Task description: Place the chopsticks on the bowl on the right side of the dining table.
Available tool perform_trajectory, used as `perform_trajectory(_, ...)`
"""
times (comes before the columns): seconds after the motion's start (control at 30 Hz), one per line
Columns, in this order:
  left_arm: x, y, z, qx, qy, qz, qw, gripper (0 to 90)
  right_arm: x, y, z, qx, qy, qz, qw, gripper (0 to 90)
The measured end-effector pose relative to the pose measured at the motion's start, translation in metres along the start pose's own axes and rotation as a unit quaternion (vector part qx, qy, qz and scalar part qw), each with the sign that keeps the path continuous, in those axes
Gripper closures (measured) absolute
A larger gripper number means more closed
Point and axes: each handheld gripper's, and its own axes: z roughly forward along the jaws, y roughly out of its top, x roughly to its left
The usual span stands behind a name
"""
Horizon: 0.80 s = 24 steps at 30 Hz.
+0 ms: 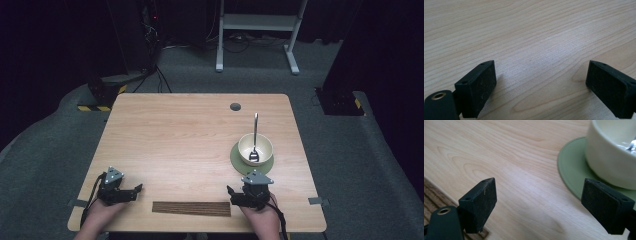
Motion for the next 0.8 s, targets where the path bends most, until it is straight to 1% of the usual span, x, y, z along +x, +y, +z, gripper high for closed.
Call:
perform_trajectory(0.1, 0.0, 0.0, 0.0, -0.002, -0.001, 0.0, 1.0, 10.5, 0.004, 0.0, 0.003, 0.008, 0.003, -0.001, 1.0, 12.5)
perform_trajectory(0.13, -0.001, 0.0, 0.0, -0.002, -0.004, 0.002, 1.0, 10.6, 0.008, 0.0, 0.005, 0.009, 0.011, -0.002, 0.9999, 12.6)
perform_trajectory(0.17, -0.001, 0.0, 0.0, -0.002, -0.004, 0.002, 1.0, 10.5, 0.008, 0.0, 0.005, 0.009, 0.011, -0.002, 0.9999, 12.6)
perform_trajectory(0.2, 0.0, 0.0, 0.0, -0.002, -0.006, 0.003, 1.0, 10.4, 0.012, 0.001, 0.008, 0.015, 0.018, -0.009, 0.9997, 12.6)
perform_trajectory(0.23, 0.0, 0.0, 0.0, -0.002, -0.006, 0.003, 1.0, 10.4, 0.012, 0.001, 0.008, 0.015, 0.018, -0.009, 0.9997, 12.6)
perform_trajectory(0.27, -0.001, 0.0, 0.0, -0.002, -0.005, 0.003, 1.0, 10.4, 0.017, 0.001, 0.012, 0.02, 0.026, -0.015, 0.9994, 12.8)
perform_trajectory(0.3, -0.001, 0.0, 0.0, -0.002, -0.005, 0.003, 1.0, 10.5, 0.018, 0.001, 0.013, 0.022, 0.03, -0.015, 0.9992, 12.9)
perform_trajectory(0.37, 0.0, 0.0, 0.0, -0.002, -0.006, 0.003, 1.0, 10.5, 0.022, 0.002, 0.015, 0.021, 0.04, -0.012, 0.9989, 13.7)
perform_trajectory(0.47, 0.0, 0.0, 0.0, -0.001, -0.007, 0.004, 1.0, 10.3, 0.026, 0.003, 0.016, 0.021, 0.046, -0.017, 0.9986, 14.1)
perform_trajectory(0.5, -0.001, 0.0, 0.0, -0.002, -0.006, 0.005, 1.0, 10.5, 0.03, 0.003, 0.019, 0.024, 0.054, -0.018, 0.9981, 14.5)
perform_trajectory(0.57, 0.0, 0.0, 0.0, -0.002, -0.006, 0.005, 1.0, 10.6, 0.034, 0.003, 0.02, 0.025, 0.064, -0.021, 0.9974, 15.0)
perform_trajectory(0.67, 0.0, 0.0, 0.0, -0.002, -0.007, 0.005, 1.0, 10.5, 0.042, 0.003, 0.022, 0.026, 0.08, -0.034, 0.9959, 16.1)
perform_trajectory(0.8, 0.0, 0.0, 0.0, -0.001, -0.009, 0.005, 0.9999, 10.5, 0.048, 0.004, 0.023, 0.028, 0.099, -0.039, 0.9939, 20.7)
